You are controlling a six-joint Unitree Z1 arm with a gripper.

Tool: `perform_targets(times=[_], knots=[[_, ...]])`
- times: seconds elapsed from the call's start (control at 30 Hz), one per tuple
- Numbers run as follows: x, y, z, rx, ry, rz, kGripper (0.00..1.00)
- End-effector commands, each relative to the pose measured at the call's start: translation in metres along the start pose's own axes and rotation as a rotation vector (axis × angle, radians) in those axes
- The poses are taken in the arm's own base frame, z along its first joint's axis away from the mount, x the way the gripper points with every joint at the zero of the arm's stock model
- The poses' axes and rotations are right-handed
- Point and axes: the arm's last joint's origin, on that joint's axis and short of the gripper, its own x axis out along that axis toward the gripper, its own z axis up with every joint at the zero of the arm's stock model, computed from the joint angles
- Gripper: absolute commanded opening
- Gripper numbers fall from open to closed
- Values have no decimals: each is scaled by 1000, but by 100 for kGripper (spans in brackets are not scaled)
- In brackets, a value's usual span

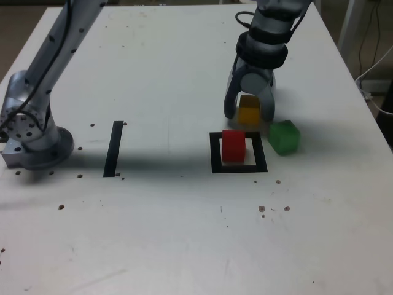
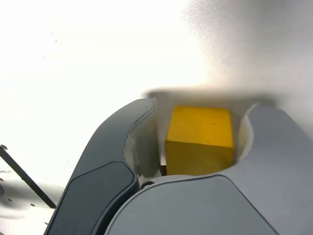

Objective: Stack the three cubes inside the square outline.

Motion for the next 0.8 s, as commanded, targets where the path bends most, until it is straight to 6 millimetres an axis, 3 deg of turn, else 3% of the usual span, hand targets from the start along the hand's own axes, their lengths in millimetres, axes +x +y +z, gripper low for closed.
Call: perform_targets(times=[0.0, 0.33, 0.77], knots=[[-5, -1, -1, -1, -12, 6, 19], [-17, -7, -8, 0, -21, 17, 19], [-66, -44, -46, -61, -53, -17, 19]])
